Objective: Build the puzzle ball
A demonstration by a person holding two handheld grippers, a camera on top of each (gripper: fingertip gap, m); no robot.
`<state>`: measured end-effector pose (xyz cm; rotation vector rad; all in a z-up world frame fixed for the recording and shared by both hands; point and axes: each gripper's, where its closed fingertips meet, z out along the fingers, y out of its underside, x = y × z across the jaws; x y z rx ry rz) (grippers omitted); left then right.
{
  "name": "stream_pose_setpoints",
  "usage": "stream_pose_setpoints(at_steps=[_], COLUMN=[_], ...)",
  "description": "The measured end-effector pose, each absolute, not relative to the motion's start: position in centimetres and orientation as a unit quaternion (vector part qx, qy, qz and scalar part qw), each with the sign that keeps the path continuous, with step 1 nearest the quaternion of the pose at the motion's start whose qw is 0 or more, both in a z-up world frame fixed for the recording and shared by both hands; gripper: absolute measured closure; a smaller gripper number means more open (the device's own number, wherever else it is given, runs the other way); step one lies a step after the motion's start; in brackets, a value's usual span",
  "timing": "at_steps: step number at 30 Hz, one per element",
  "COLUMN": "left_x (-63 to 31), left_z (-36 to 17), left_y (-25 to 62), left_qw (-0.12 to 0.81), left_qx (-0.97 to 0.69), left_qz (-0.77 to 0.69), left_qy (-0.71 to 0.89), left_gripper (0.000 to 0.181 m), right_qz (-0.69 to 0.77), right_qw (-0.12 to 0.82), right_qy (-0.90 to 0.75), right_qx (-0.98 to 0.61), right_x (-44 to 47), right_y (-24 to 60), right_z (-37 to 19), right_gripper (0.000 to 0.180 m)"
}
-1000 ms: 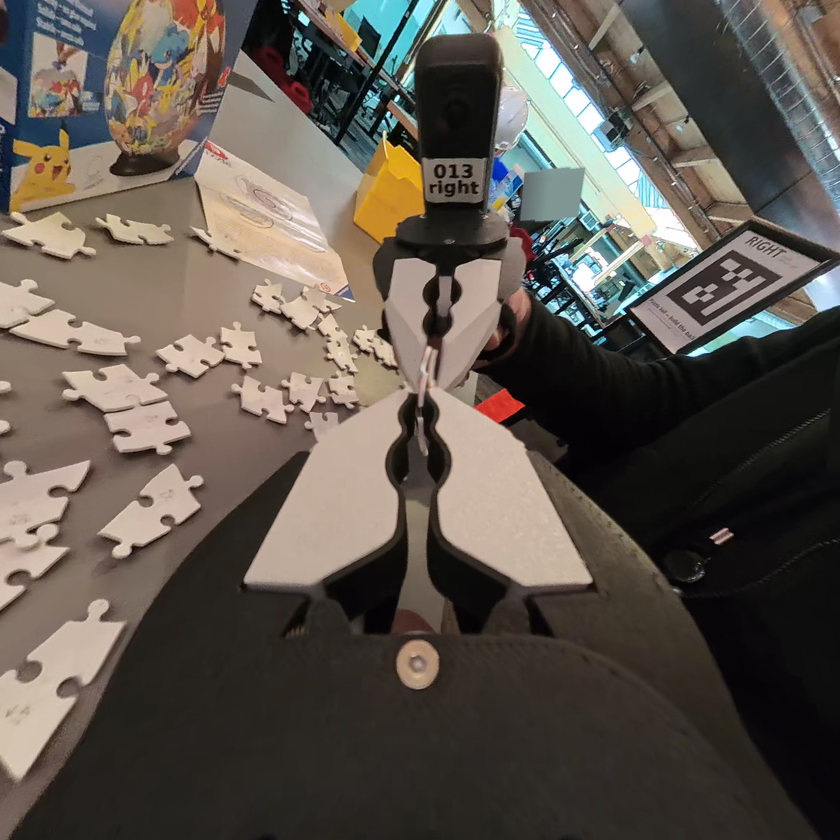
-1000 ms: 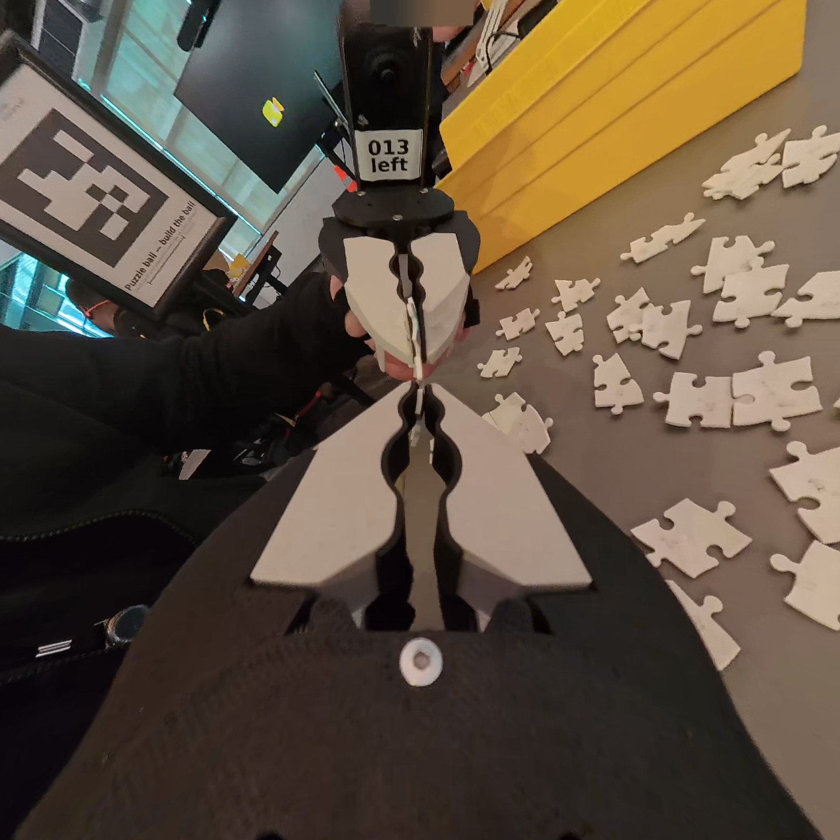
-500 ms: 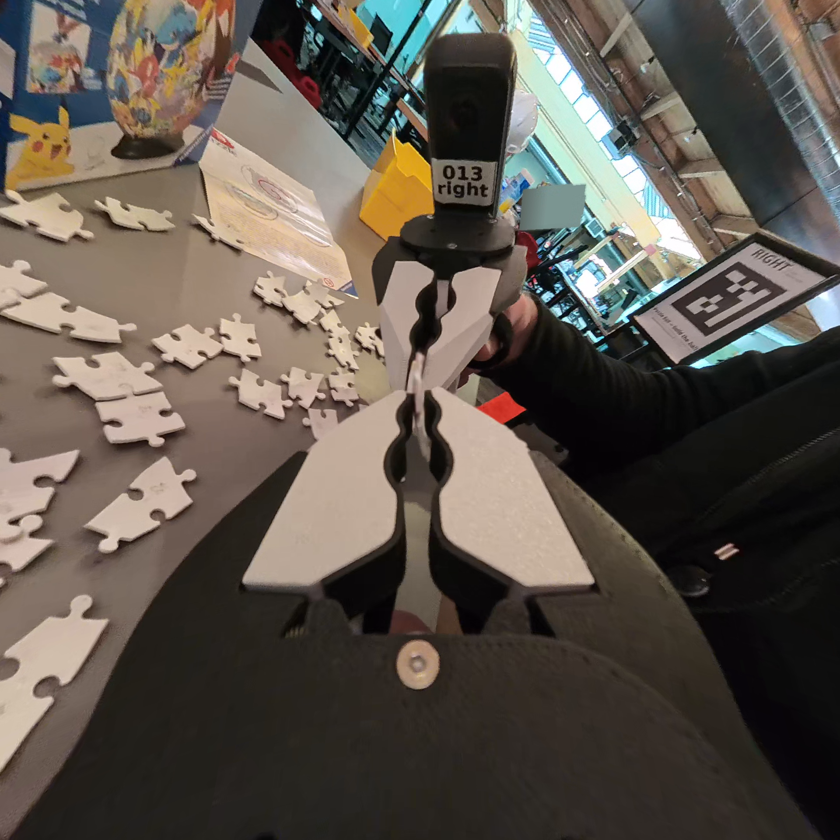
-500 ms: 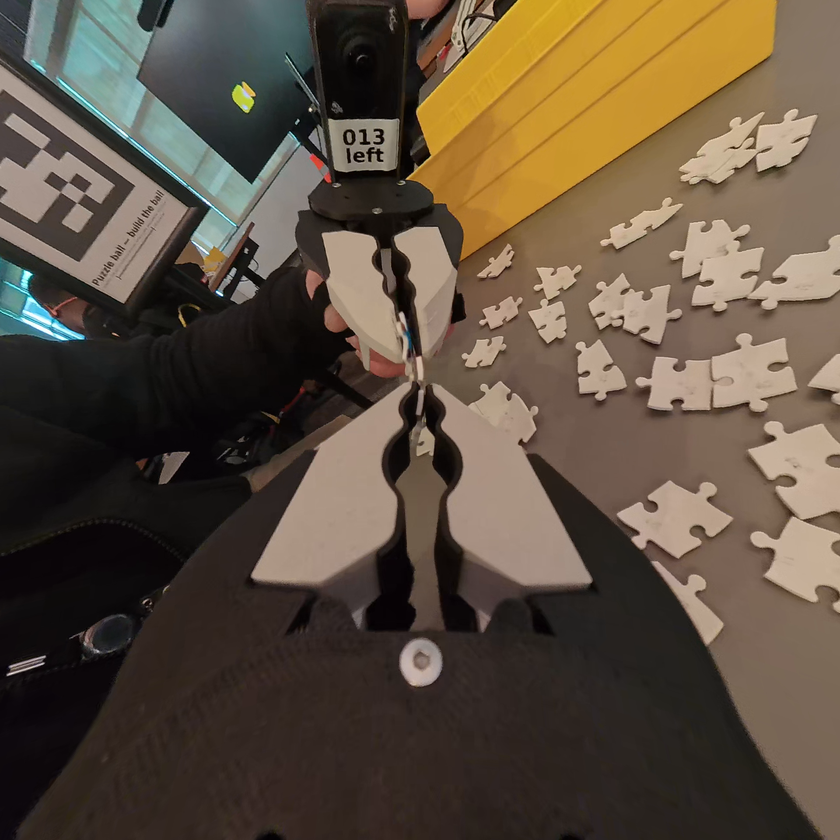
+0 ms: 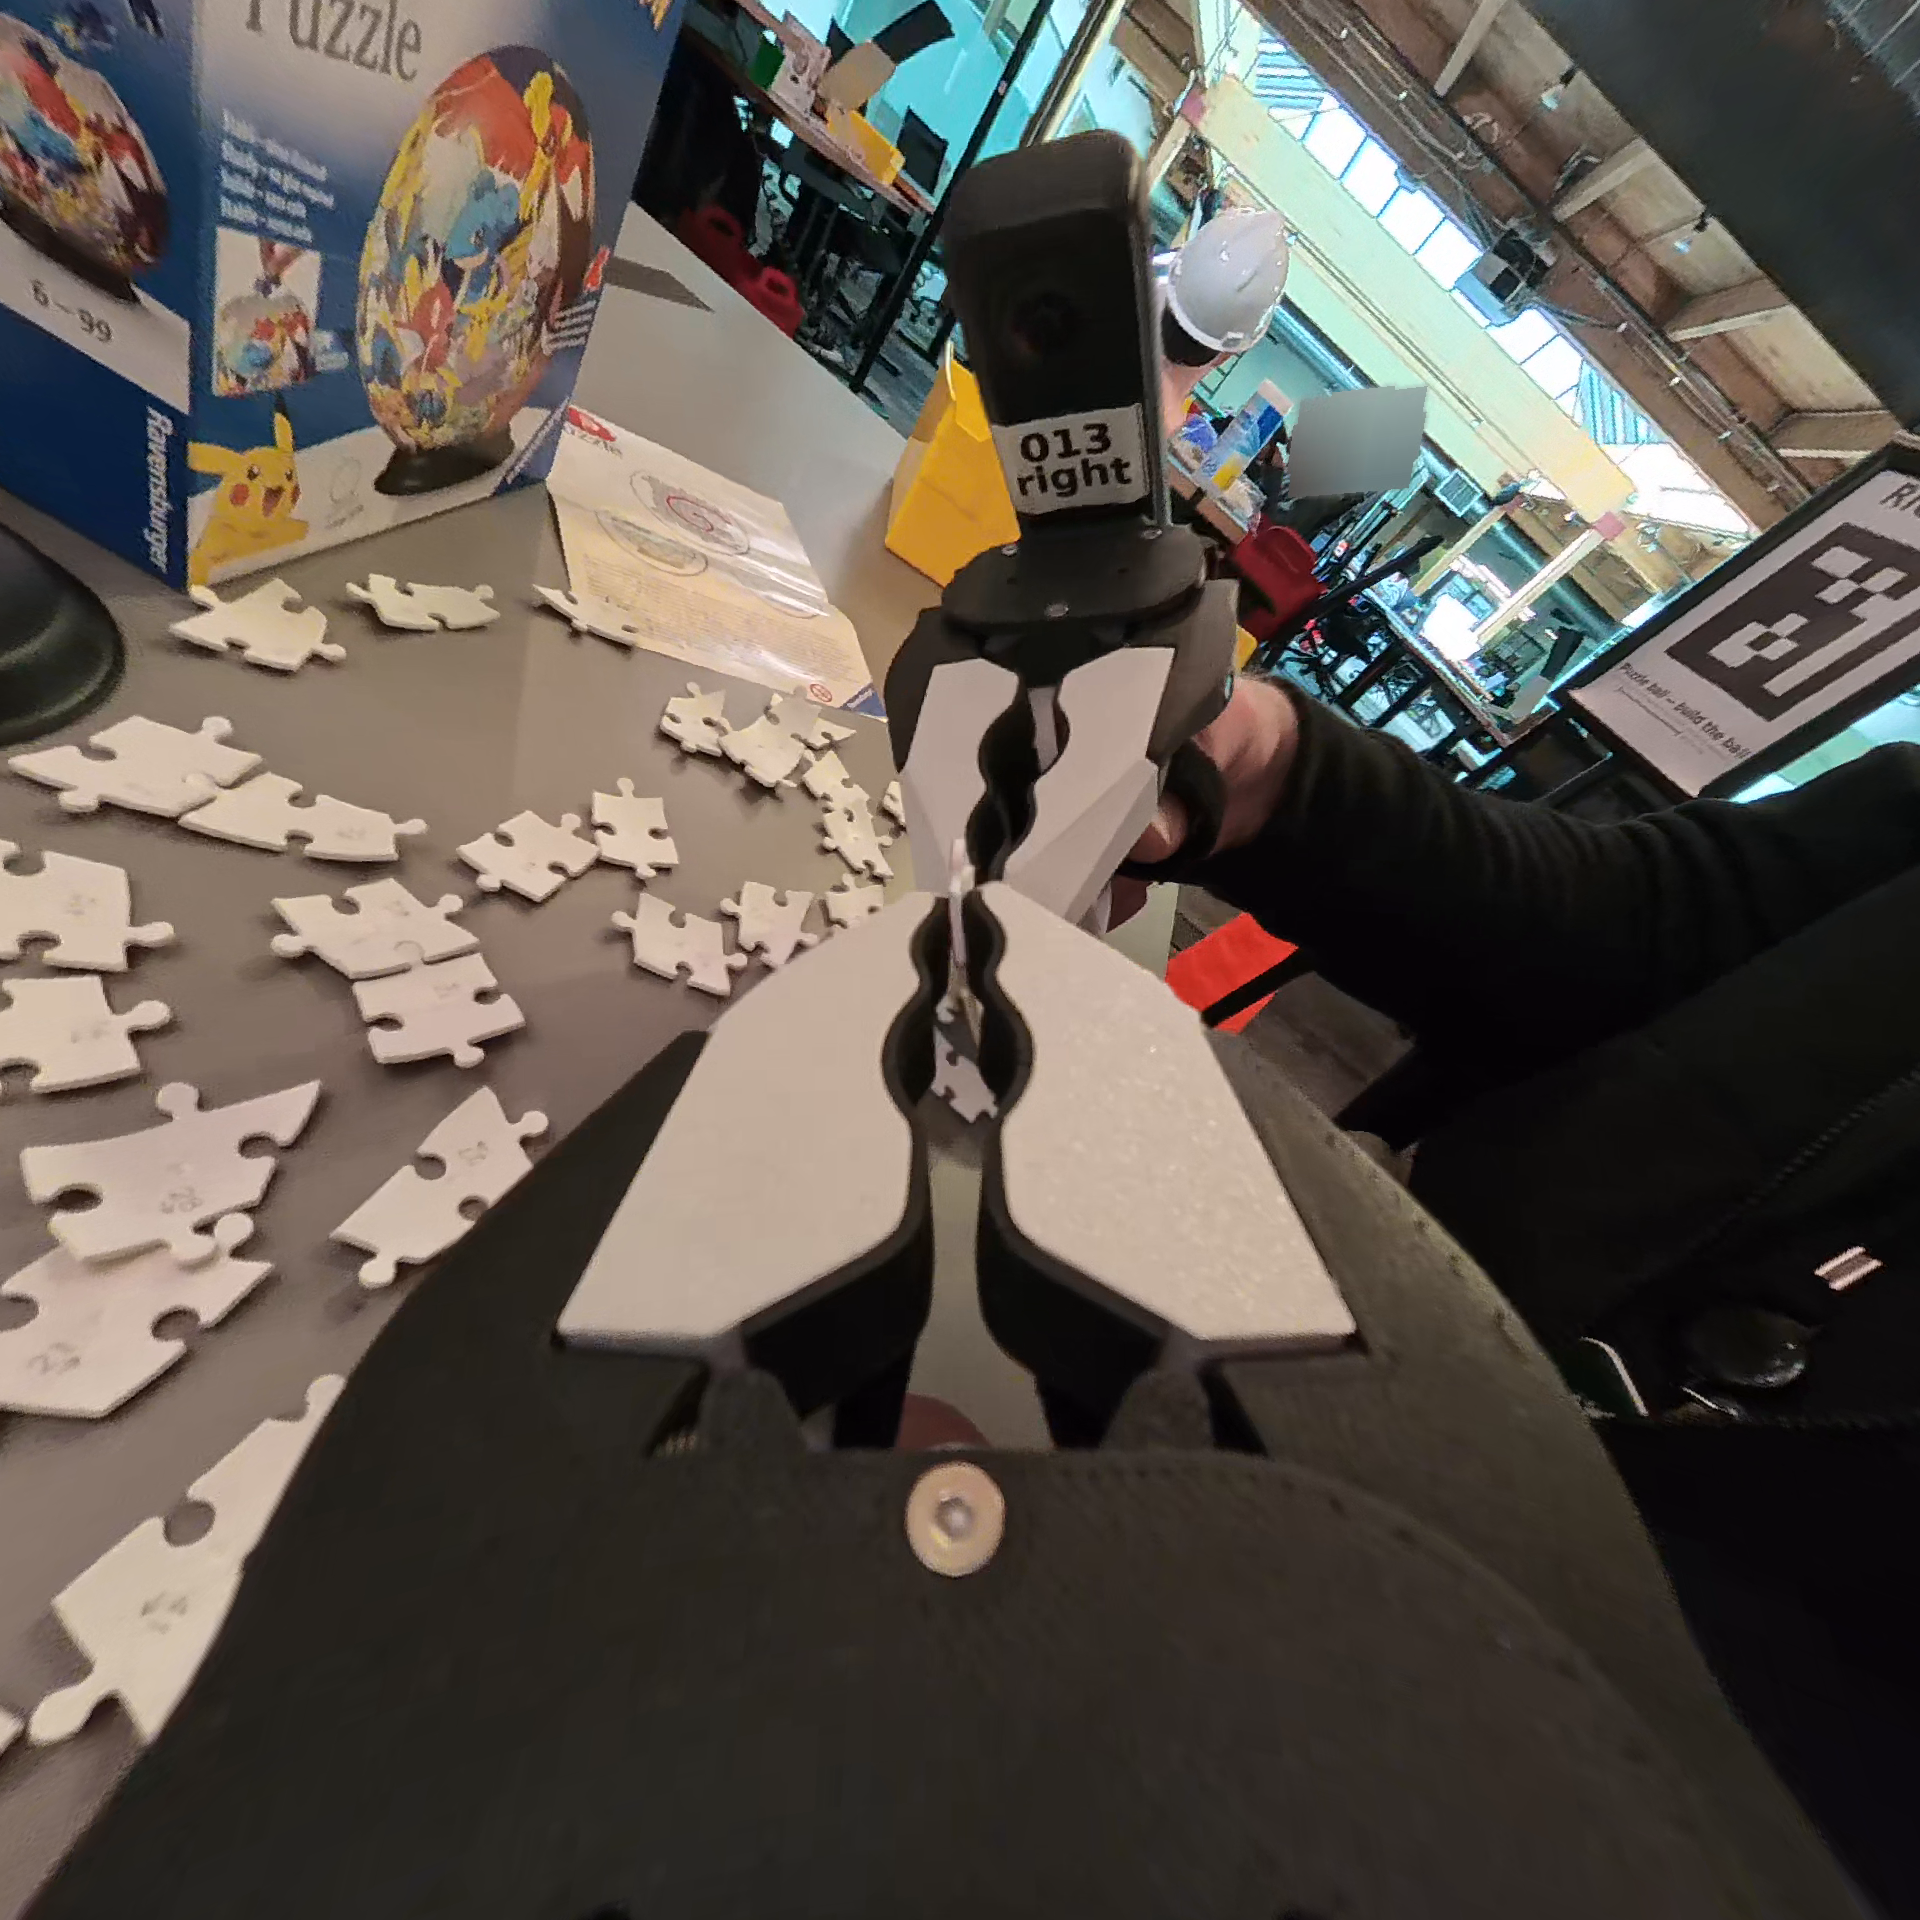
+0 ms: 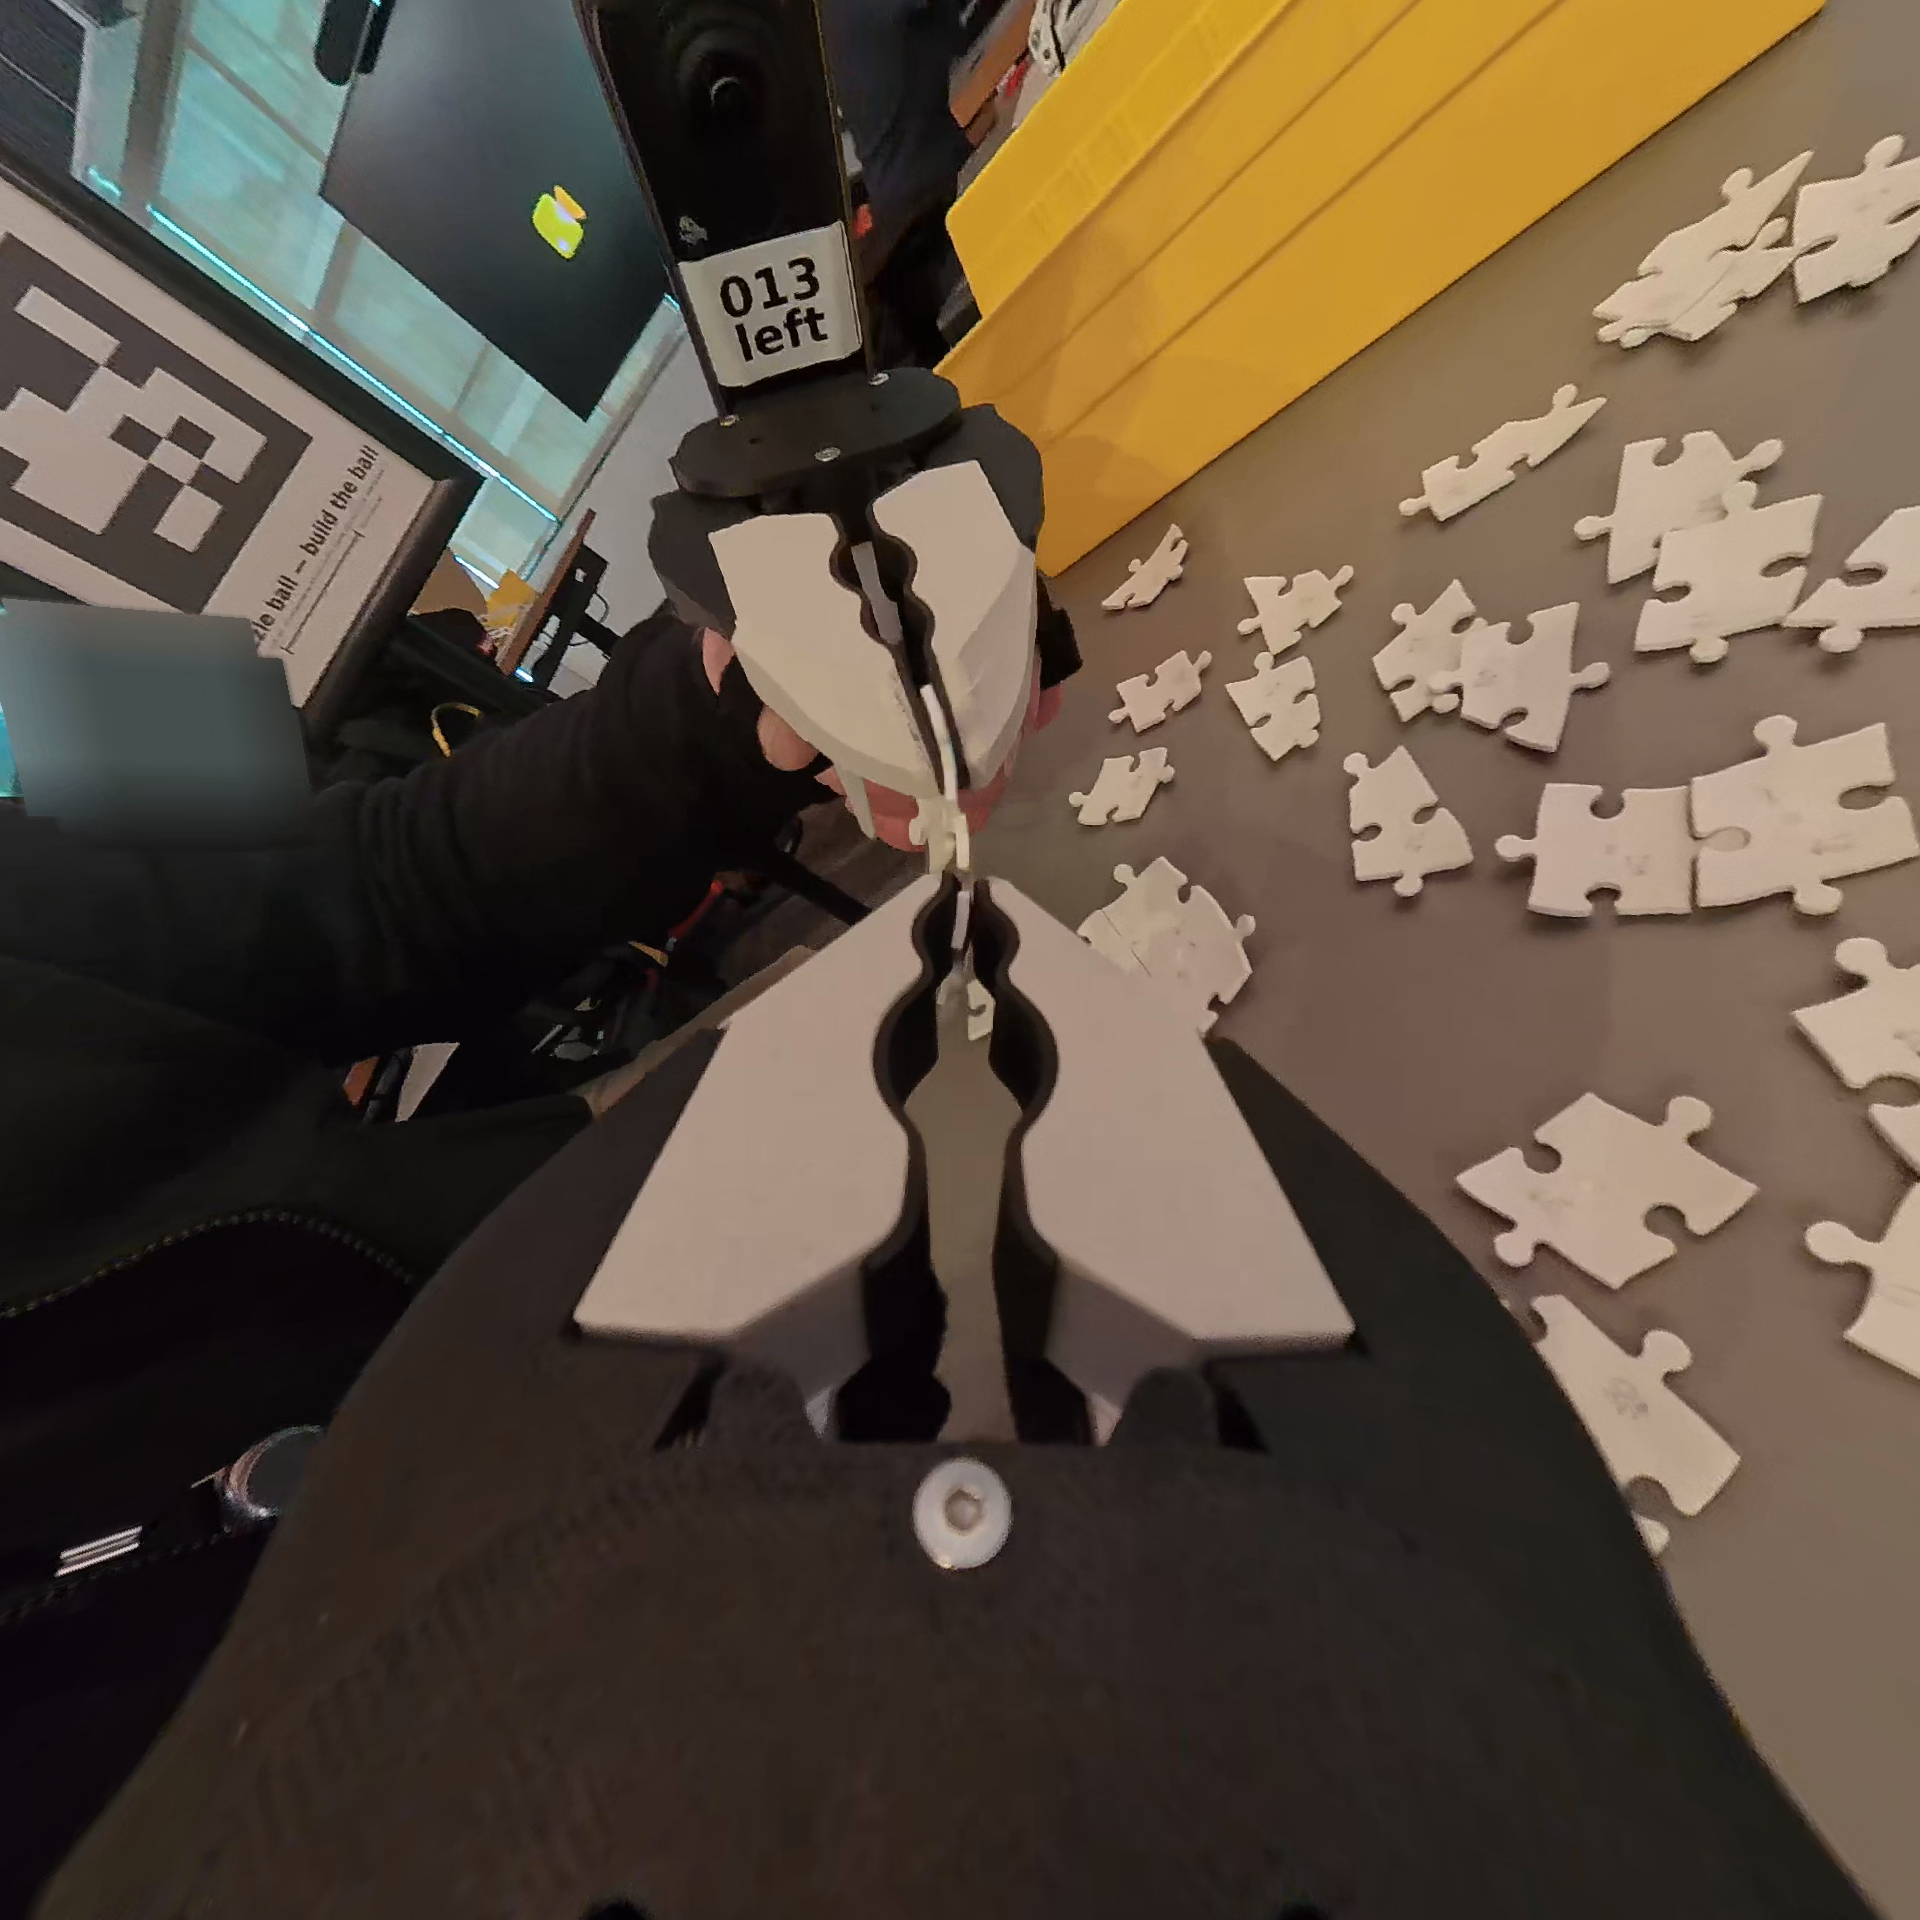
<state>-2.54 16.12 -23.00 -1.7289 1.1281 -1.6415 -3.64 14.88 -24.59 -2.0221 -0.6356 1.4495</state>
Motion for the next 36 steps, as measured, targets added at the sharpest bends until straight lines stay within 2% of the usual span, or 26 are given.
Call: stream_pose_setpoints(at_steps=[36], left_x=[-3.1], left_z=[-22.7], left_y=[14.6], left_qw=[0.248], left_qx=[-0.614], left_qz=[-0.565], left_qy=[0.491], left_gripper=[0.178], right_qz=[0.582], right_qw=[0.259], right_qy=[-0.242], right_qx=[-0.732], right_x=[-3.9], right_y=[13.9], right_z=[-23.8], right_gripper=[0.180])
